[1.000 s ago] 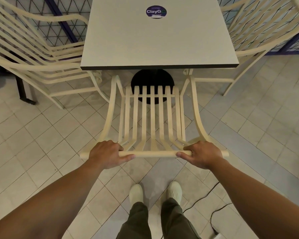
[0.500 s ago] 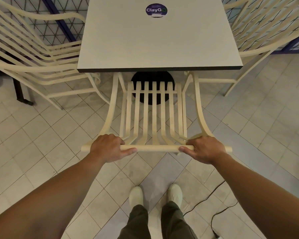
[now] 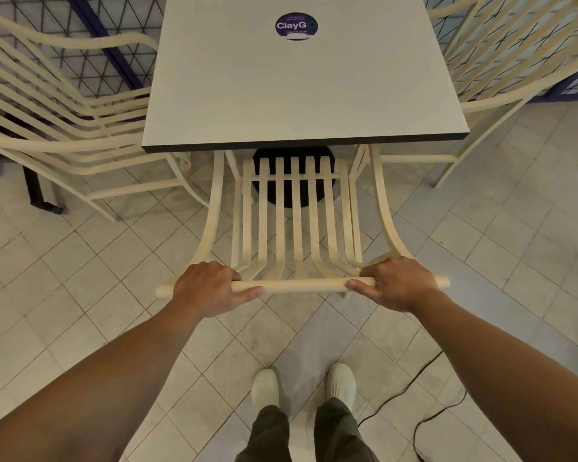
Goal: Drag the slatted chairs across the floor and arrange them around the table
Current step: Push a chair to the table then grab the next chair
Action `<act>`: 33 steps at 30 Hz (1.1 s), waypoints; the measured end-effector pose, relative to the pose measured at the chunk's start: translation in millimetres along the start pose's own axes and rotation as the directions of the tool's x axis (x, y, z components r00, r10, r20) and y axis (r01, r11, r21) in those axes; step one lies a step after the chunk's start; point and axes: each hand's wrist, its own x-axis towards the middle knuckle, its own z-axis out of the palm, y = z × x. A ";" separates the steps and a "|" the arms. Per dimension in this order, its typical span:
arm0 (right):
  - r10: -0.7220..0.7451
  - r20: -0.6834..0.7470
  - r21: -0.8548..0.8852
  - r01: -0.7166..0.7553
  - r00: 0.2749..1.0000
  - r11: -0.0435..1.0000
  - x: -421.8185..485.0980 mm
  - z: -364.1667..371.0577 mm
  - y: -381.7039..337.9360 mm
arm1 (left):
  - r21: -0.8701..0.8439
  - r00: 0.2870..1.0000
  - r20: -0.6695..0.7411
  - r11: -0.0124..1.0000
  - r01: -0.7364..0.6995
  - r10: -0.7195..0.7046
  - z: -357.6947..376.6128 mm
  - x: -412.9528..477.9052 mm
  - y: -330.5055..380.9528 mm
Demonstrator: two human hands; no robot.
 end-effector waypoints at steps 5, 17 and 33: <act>0.007 0.004 0.024 -0.007 1.000 1.000 5.8 -1.7 1.2 | -0.010 1.000 0.009 1.000 0.011 -0.011 -2.6 4.2 -2.3; 0.025 0.149 -0.079 -0.014 0.989 0.997 7.6 -7.4 -5.7 | -0.021 0.981 0.192 0.999 0.040 -0.035 -10.3 5.5 1.4; 0.093 0.165 -0.090 -0.079 0.982 0.993 17.7 -17.3 -7.1 | -0.014 0.981 0.187 0.998 0.062 -0.059 -14.3 18.1 -3.9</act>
